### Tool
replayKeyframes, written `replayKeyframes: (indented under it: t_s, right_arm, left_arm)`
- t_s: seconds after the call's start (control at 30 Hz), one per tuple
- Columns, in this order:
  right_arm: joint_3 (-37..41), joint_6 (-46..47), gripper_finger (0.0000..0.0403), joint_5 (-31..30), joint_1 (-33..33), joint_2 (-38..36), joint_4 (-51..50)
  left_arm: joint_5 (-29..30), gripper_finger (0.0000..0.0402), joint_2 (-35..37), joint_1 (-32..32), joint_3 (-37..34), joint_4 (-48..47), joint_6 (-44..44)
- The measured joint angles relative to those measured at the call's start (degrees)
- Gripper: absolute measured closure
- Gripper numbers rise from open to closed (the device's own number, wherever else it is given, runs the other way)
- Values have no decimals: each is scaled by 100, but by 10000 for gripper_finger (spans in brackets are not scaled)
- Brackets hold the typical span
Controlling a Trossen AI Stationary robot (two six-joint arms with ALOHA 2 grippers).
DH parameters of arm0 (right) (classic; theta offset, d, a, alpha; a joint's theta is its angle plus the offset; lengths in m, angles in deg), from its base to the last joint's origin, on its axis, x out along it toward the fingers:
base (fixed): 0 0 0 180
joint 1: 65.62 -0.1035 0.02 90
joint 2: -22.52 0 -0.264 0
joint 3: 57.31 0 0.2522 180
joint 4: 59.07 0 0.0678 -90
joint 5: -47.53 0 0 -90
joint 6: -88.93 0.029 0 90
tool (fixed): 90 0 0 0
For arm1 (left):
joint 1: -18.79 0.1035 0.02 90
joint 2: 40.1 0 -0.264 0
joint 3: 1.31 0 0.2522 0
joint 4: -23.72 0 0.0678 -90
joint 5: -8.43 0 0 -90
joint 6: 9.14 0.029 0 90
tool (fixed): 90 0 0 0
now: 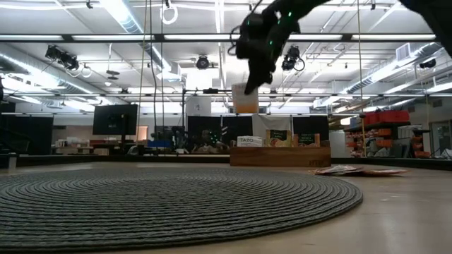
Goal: Pick & Place Tea
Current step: Put the white tea bag into the left section of the wooden organizer
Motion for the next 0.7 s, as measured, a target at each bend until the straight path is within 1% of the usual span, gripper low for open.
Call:
replayKeyframes:
  t_s: [0.1, 0.2, 0.37, 0.47, 0.53, 0.7]
  right_arm:
    - [2, -4, 403, 228, 218, 213, 203]
    - [2, 0, 403, 337, 382, 280, 344]
    - [160, -83, 403, 376, 616, 324, 358]
    - [486, 10, 403, 543, 722, 324, 536]
    - [716, 64, 403, 584, 748, 330, 642]
    - [1156, 118, 403, 691, 734, 330, 1192]
  left_arm:
    - [610, 340, 0, -260, 0, -227, -99]
    - [1000, 353, 0, -473, 0, -449, -276]
    - [1166, 369, 0, -654, 0, -557, -337]
    - [1200, 376, 0, -652, 0, -563, -432]
    - [1326, 380, 0, -651, 0, -563, -445]
    - [1421, 383, 0, -649, 0, -561, -443]
